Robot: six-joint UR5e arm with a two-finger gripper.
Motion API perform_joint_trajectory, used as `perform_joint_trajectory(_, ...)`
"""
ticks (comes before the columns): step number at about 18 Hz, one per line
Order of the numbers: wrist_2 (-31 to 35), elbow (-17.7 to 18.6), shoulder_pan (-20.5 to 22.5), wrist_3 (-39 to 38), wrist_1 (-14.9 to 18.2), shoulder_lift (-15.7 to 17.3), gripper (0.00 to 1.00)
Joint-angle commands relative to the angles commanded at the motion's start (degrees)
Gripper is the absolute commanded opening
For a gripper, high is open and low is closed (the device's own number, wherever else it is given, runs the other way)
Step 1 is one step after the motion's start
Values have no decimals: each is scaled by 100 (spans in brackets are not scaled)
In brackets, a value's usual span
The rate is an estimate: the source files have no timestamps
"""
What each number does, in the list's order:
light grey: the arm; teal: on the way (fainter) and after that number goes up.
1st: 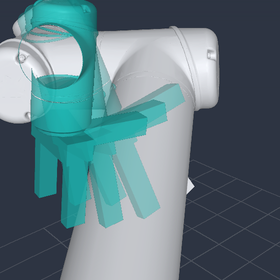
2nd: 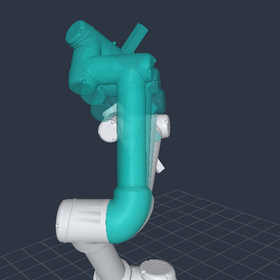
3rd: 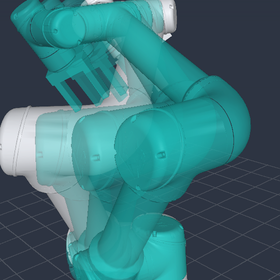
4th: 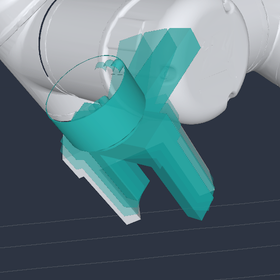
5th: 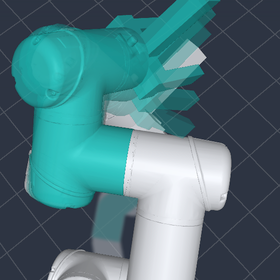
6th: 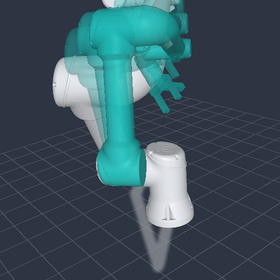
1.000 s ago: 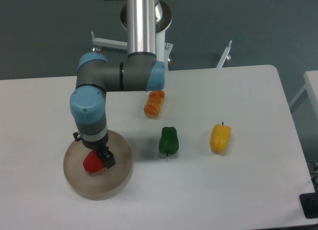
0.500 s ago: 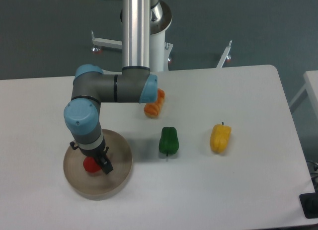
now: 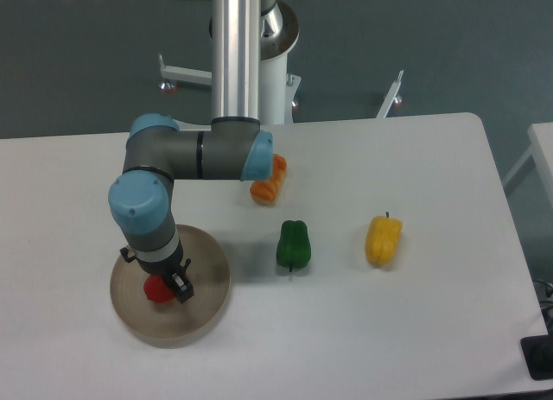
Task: Pick up the red pepper from the plate
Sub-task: 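Lift the red pepper off the plate and carry it beside the yellow pepper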
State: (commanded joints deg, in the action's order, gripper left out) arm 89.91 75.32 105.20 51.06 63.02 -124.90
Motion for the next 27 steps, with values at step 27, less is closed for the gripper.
perform_joint_trajectory(27, -167, 387, 3261, 3375, 1819, 1328, 39)
